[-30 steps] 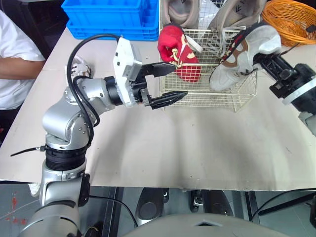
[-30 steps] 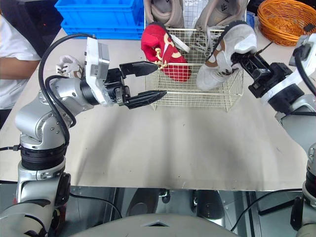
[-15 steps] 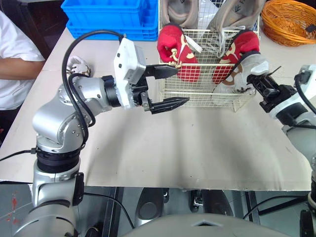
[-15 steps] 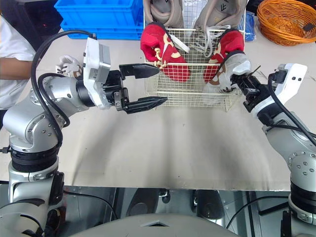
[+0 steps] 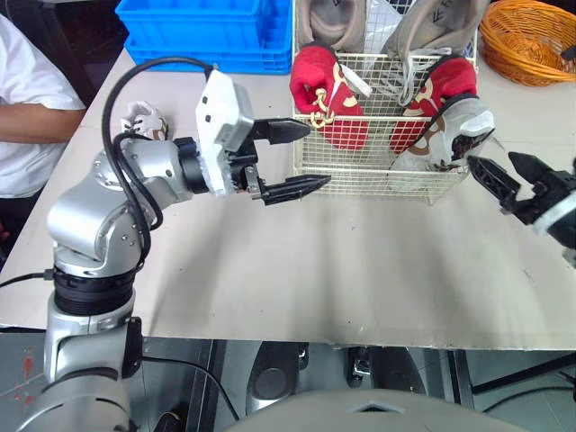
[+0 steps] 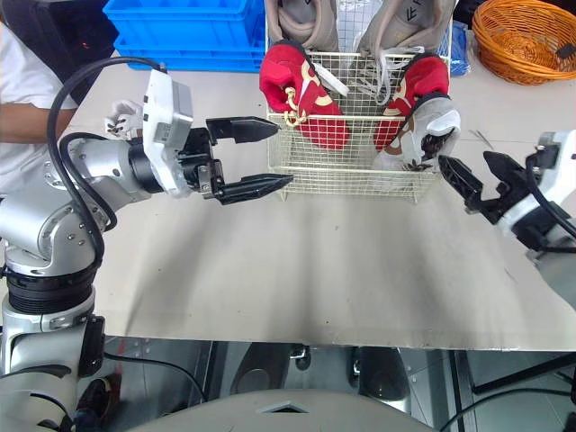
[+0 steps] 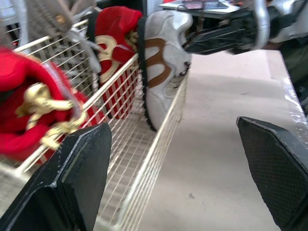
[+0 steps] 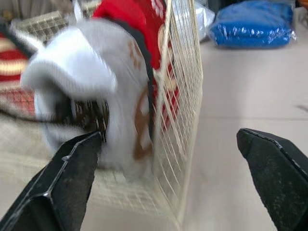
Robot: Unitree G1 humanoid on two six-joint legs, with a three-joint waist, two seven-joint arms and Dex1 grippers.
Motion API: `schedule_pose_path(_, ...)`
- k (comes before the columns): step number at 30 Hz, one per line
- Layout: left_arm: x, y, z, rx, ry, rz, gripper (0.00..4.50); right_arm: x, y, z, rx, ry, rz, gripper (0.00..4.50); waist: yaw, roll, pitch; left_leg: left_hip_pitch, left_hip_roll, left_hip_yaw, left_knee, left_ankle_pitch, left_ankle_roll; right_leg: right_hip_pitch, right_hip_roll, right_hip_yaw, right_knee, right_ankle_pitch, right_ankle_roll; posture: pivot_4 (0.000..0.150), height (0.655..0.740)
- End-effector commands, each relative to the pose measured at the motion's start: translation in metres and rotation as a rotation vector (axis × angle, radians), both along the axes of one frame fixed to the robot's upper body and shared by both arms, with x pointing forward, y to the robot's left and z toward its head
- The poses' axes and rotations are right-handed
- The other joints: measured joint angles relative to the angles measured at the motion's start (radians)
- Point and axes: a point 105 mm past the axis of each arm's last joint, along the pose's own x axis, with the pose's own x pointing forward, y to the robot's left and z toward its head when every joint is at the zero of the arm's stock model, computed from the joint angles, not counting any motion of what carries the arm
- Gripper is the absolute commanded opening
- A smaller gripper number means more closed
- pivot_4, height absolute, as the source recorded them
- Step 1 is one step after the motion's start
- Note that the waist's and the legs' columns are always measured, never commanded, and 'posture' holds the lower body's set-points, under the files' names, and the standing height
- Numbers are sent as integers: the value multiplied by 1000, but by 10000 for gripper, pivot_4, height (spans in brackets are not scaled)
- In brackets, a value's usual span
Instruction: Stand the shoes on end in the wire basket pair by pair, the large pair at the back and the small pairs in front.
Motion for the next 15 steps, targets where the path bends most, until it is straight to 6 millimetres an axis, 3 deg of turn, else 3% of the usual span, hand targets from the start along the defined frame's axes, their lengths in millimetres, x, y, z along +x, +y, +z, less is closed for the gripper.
schedule_pose_path(1,2,12,15,-15,-62,35,45000,-22,8,24,-116,-129,167,44631,0,0,0,0,0,0,0,0,0,0,0,0,0,0,0,1500,6860)
schedule_pose_path(7,24,43,13,-62,-51,198,45000,-56,60,13,-190,-249,551,44631,-4,0,0,1,1,-1,0,0,0,0,1,0,0,0,0,1500,6860)
schedule_pose_path(9,37,66,14,-93,-54,322,45000,-58,76,10,-191,-326,601,44631,-4,0,0,1,1,0,0,0,0,0,1,0,0,0,0,1500,6860)
schedule_pose_path(15,63,140,15,-134,-65,642,45000,-54,102,-2,-229,-450,632,44631,-3,-1,0,0,0,0,0,0,0,-2,0,0,1,0,0,1500,6860)
